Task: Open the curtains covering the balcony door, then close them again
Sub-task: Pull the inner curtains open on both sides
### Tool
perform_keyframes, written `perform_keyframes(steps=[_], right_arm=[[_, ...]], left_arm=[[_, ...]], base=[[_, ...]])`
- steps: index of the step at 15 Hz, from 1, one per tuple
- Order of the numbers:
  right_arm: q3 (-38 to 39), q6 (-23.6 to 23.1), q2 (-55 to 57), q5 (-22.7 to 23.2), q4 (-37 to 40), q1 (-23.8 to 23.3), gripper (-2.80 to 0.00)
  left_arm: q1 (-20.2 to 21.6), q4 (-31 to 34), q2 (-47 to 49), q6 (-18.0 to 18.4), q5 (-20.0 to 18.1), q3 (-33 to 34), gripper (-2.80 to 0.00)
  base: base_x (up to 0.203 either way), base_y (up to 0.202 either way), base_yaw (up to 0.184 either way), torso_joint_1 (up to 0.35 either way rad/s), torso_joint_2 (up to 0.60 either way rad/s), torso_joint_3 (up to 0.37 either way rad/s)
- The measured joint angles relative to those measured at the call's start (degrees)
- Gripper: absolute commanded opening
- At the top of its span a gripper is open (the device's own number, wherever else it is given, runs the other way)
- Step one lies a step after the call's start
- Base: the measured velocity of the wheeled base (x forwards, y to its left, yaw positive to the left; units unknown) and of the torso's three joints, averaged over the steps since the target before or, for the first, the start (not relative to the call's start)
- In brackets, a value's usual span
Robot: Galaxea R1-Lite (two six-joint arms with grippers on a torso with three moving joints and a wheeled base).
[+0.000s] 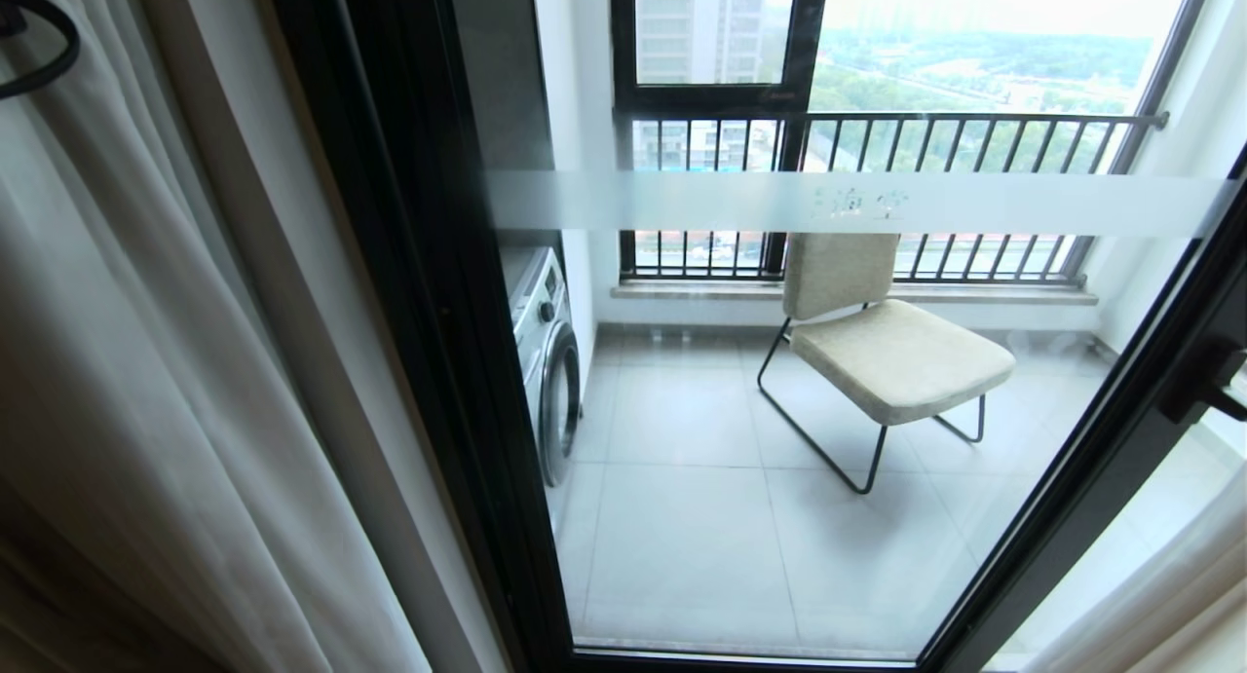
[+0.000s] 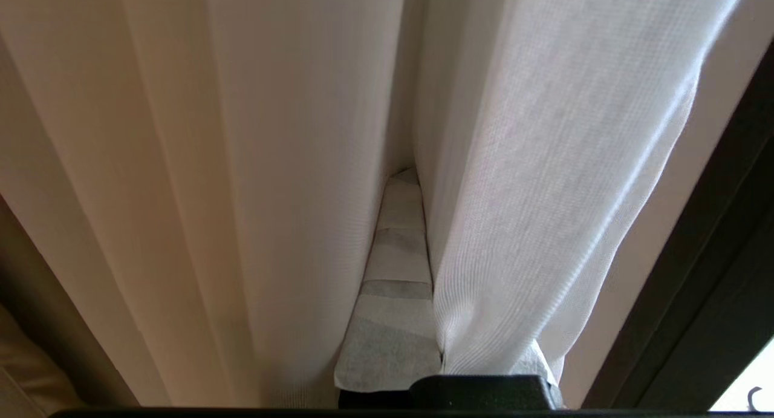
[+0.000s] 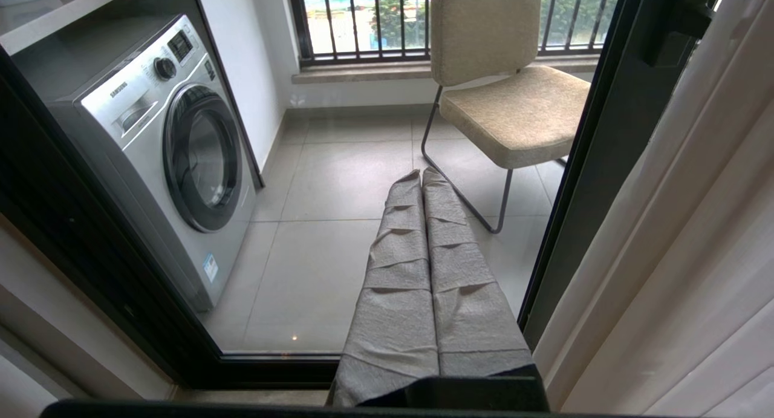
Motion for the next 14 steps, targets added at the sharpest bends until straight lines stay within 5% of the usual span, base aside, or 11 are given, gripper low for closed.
perform_keyframes(steps=[6,14], right_arm=[[0.0,0.0,0.0,0.0,0.0,0.0,-2.80],[0.0,0.0,0.0,0.0,0.0,0.0,-2.80]], left_arm=[[14.1,0.0,4.0,0.0,-14.6,-3.6,-2.80],[35.3,-0.1,16.5,-2.2,-28.5,-14.0,-2.80]], base=[[0.000,0.000,0.000,0.000,0.00,0.000],[0.000,0.000,0.000,0.000,0.00,0.000]])
